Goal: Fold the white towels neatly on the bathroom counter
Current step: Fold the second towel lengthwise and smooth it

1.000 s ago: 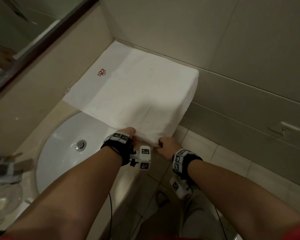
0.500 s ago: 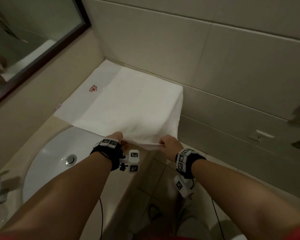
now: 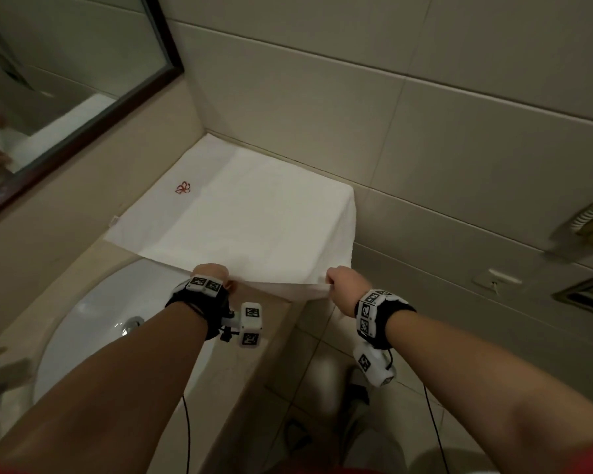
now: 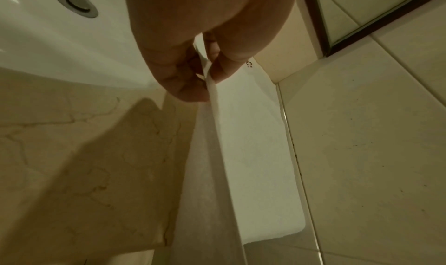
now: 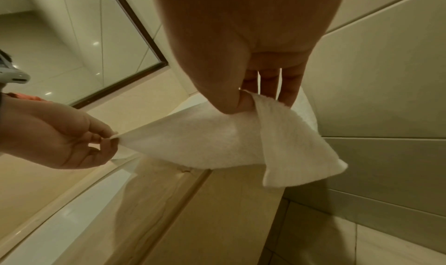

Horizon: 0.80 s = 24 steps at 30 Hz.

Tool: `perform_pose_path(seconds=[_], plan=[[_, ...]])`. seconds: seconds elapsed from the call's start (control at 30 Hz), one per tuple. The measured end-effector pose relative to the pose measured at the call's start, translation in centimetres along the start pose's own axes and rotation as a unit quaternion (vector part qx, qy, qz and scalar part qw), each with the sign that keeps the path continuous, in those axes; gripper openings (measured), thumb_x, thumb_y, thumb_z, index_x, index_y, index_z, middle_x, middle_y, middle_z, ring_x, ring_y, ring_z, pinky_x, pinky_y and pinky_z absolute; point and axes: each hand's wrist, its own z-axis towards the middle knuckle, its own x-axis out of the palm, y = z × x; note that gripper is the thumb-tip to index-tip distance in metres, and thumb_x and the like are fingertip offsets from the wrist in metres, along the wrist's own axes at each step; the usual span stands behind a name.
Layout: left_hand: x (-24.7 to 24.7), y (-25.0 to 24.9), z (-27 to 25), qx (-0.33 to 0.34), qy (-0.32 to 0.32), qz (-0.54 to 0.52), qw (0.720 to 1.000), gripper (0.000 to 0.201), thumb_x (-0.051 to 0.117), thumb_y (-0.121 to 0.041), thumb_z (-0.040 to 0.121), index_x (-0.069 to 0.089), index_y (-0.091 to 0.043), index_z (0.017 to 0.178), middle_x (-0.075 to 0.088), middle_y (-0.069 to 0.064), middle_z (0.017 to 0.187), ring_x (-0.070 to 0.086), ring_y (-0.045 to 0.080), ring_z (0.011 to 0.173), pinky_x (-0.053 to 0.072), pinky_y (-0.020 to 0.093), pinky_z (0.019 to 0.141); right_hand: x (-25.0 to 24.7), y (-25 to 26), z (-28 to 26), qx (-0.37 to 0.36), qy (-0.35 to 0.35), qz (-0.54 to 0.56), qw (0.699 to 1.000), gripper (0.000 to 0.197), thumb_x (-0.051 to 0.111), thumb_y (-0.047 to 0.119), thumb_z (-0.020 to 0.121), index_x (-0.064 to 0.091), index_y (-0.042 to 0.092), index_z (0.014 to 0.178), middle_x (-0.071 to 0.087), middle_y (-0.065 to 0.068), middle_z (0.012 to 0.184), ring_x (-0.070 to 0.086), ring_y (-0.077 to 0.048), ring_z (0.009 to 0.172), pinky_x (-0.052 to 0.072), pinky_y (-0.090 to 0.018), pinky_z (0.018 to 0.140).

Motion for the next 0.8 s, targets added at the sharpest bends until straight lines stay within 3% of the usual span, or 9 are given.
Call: perform_pose_path(seconds=[0.03,0.1,0.2,0.37,0.5,0.6,0.67,0.73,0.8], plan=[[-0.2,-0.3,-0.1,-0.006,-0.007,-0.007,1.0,0.016,0.056,-0.017,0.092,0.052,-0.018,0.076,0.064,0.002,0.096,0.068,0.011,0.081,0.058,0.024,0.075,-0.2,-0.2,0.0,0.004,0.003,-0.004,1.0,0.014,0.047,0.006,0.088,0.053,0.018,0.092,0.053,-0.002,0.096,0.052,-0.021,0.085,0.043,-0.03,0.073],[-0.7,-0.5,-0.3,0.017,-0.02,0.109,0.994,0.015,0.056,-0.023,0.093,0.058,-0.013,0.082,0.068,0.004,0.096,0.068,0.017,0.09,0.056,0.028,0.079,-0.7,-0.8,0.0,0.01,0.007,-0.01,1.0,0.015,0.049,0.008,0.089,0.058,0.016,0.099,0.055,-0.004,0.102,0.053,-0.021,0.089,0.043,-0.03,0.075],[-1.5,-1.1,-1.0,0.055,-0.029,0.138,0.988,0.023,0.057,-0.033,0.092,0.059,-0.014,0.079,0.066,0.003,0.084,0.062,0.022,0.079,0.048,0.026,0.072,-1.4,-1.7,0.2,0.009,0.004,-0.02,1.0,0.017,0.048,0.009,0.09,0.061,0.013,0.1,0.056,-0.007,0.106,0.056,-0.025,0.095,0.042,-0.029,0.077],[-1.1,-3.1,0.2,0.05,-0.042,0.256,0.964,0.01,0.057,-0.02,0.088,0.067,-0.017,0.087,0.071,0.003,0.086,0.067,0.019,0.079,0.057,0.028,0.081,-3.1,-3.1,1.2,0.018,0.018,-0.025,0.999,0.018,0.051,0.006,0.088,0.064,0.012,0.098,0.058,-0.007,0.107,0.057,-0.024,0.097,0.04,-0.026,0.076],[-1.4,-6.9,-1.6,0.067,-0.076,0.306,0.947,0.004,0.061,-0.023,0.085,0.065,-0.022,0.085,0.053,-0.005,0.064,0.057,0.019,0.069,0.043,0.022,0.062,-4.7,-4.7,2.8,0.021,0.035,-0.011,0.999,0.02,0.049,0.004,0.087,0.063,0.016,0.092,0.059,-0.008,0.11,0.057,-0.025,0.102,0.038,-0.026,0.076],[-0.8,-9.4,-1.2,0.106,-0.108,0.374,0.915,0.013,0.059,-0.022,0.088,0.067,-0.02,0.098,0.063,-0.005,0.079,0.061,0.016,0.074,0.04,0.022,0.061,-6.3,-6.0,4.2,0.013,0.042,0.004,0.999,0.021,0.048,0.005,0.089,0.064,0.015,0.096,0.061,-0.008,0.116,0.056,-0.026,0.109,0.039,-0.027,0.083],[-0.3,-11.4,-0.6,0.109,-0.115,0.347,0.924,0.016,0.061,-0.022,0.086,0.066,-0.018,0.101,0.067,-0.003,0.089,0.065,0.018,0.087,0.046,0.024,0.07,-7.3,-7.0,5.3,0.022,0.045,0.022,0.998,0.023,0.048,0.005,0.09,0.066,0.01,0.104,0.061,-0.007,0.115,0.057,-0.025,0.108,0.04,-0.027,0.083],[0.1,-13.1,0.5,0.106,-0.123,0.336,0.928,0.019,0.062,-0.022,0.085,0.067,-0.017,0.102,0.066,-0.003,0.088,0.064,0.019,0.09,0.048,0.024,0.075,-8.1,-7.7,6.2,0.03,0.048,0.044,0.997,0.023,0.047,0.004,0.089,0.066,0.011,0.1,0.063,-0.007,0.111,0.058,-0.025,0.102,0.042,-0.027,0.079],[0.8,-15.2,1.5,0.111,-0.133,0.349,0.921,0.02,0.062,-0.023,0.085,0.067,-0.017,0.104,0.069,0.0,0.098,0.065,0.021,0.097,0.047,0.025,0.079,-9.0,-8.7,7.5,0.043,0.054,0.07,0.995,0.023,0.046,0.004,0.089,0.066,0.015,0.094,0.064,-0.006,0.108,0.058,-0.024,0.098,0.044,-0.028,0.08]])
